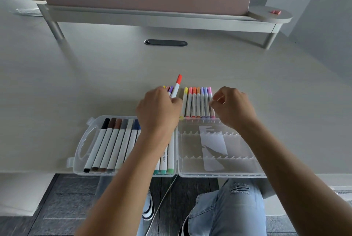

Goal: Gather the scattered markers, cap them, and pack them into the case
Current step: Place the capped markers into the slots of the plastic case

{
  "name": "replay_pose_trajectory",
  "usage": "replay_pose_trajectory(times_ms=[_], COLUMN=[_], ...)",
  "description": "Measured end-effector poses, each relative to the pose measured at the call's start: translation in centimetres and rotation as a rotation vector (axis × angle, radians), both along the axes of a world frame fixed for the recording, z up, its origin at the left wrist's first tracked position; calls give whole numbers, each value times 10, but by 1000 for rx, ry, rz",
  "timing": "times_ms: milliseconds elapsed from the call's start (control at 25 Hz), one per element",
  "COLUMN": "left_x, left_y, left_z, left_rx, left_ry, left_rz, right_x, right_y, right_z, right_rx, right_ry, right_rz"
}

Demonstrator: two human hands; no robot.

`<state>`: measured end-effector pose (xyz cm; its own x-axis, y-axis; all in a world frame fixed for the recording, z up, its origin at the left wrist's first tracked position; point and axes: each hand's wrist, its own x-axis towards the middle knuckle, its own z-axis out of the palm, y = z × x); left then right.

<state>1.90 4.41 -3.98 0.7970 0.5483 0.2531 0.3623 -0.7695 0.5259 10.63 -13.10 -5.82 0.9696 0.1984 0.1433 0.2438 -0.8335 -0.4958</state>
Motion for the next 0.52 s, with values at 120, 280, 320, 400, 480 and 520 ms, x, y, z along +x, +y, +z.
replay_pose_trajectory(times_ms=[120,280,320,400,480,520], left_x=[-26,-54,-59,-66,-72,-74], left_y=[12,29,33,39,43,43], left_z=[3,4,5,4,3,2], left_rx=[-174,-293,-311,-341,-363,-368], left_ry=[-57,-145,-166,-197,-201,-197], left_rz=[5,8,20,38,34,27], right_x=[-4,-10,-12,-13,-13,-13], right_y=[9,31,38,51,59,59], right_z=[2,8,9,10,10,10], right_rx=[18,17,6,-79,-173,-197], right_ry=[-42,-78,-78,-70,-57,-54], right_rz=[0,33,49,62,35,11])
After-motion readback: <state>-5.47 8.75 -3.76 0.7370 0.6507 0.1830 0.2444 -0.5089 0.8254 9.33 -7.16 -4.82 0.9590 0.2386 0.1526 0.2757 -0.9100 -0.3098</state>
